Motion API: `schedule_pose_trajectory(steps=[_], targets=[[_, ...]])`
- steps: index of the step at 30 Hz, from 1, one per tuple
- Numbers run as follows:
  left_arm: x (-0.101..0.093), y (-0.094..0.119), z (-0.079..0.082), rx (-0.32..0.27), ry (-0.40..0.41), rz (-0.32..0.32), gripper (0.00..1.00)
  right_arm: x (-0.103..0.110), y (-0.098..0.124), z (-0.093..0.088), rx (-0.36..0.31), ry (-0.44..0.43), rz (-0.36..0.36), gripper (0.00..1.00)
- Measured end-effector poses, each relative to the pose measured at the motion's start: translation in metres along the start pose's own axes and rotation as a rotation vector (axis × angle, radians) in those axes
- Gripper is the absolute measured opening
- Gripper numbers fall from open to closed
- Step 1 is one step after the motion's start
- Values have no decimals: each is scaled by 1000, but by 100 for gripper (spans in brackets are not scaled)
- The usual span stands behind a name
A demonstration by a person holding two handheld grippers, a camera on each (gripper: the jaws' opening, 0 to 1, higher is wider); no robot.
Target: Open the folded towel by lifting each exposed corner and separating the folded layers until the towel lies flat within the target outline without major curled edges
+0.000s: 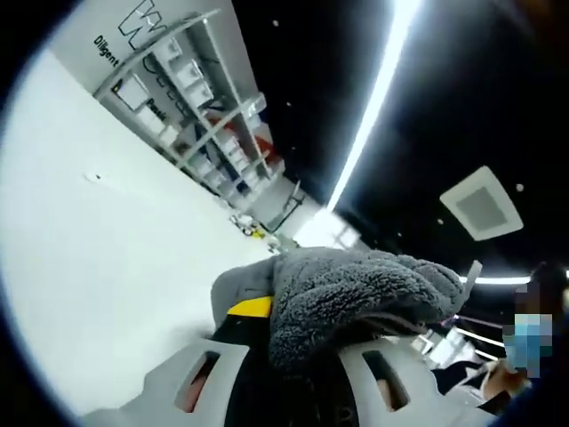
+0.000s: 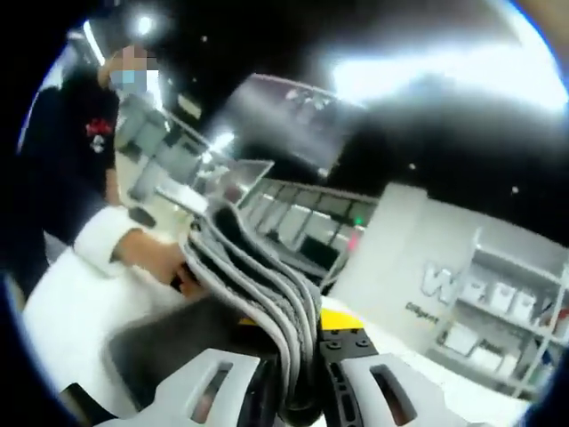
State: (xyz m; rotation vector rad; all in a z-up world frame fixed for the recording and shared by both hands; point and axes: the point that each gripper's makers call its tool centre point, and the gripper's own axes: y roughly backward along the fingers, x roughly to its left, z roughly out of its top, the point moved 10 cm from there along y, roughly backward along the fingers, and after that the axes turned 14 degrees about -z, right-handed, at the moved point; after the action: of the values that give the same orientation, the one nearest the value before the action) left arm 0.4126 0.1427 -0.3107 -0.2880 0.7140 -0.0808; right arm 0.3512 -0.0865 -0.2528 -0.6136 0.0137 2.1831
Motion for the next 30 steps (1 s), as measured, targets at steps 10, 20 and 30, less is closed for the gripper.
schedule_pose_trajectory(steps=[10,20,30], targets=[[-16,-1,-5,96,-3,-110,12,-23,-13,33,195,-231,208,3],[-23,5,-9,208,-1,-150,11,-27,-25,42,377,-329,318,3],[-21,10,-19,251,-79,-48,12,-22,-36,10,312,-298,258,4]])
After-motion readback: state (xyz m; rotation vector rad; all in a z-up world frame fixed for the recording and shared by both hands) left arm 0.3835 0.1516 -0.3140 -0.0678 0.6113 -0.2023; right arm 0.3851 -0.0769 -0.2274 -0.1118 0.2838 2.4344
